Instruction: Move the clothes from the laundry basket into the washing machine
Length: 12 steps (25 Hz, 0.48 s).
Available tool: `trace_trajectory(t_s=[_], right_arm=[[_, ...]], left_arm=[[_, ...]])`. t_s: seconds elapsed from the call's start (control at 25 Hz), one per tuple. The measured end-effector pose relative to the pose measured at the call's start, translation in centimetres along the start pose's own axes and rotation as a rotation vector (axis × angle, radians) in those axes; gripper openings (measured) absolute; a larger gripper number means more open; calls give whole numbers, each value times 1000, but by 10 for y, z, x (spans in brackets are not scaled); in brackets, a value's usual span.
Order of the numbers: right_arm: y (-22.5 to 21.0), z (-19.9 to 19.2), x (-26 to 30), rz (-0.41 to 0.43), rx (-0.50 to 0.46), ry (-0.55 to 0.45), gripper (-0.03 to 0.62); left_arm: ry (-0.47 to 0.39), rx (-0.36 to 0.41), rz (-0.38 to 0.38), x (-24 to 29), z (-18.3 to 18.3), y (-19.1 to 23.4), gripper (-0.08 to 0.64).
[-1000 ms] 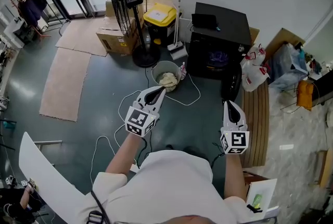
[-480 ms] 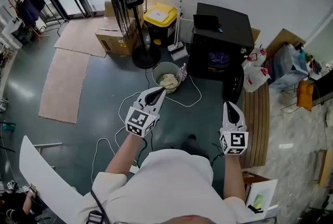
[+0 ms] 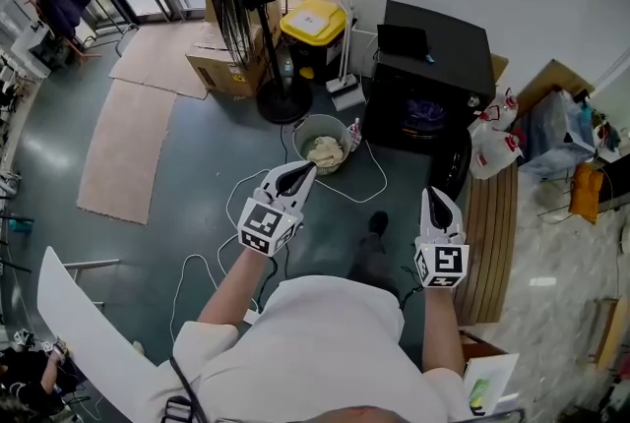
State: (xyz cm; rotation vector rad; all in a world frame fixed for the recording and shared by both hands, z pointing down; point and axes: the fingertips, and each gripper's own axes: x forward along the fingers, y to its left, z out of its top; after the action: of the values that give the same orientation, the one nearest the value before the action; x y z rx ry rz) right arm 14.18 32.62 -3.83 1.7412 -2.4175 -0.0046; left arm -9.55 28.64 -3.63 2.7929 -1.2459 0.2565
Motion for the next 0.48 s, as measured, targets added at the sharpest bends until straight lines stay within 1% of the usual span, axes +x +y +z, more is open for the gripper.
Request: trace_trajectory(t_s=[0.2,0.36,0.48], right_arm=[[-44,-6,46,34,15,2,11],[-86,-2,90,70,19,1,11],[-123,1,120,80,29,-2,11]], left_arm=[[-3,-4,24,55,10,7,5],[-8,0,27,114,29,11,5],[-16,-4,30,158,42,13,5]])
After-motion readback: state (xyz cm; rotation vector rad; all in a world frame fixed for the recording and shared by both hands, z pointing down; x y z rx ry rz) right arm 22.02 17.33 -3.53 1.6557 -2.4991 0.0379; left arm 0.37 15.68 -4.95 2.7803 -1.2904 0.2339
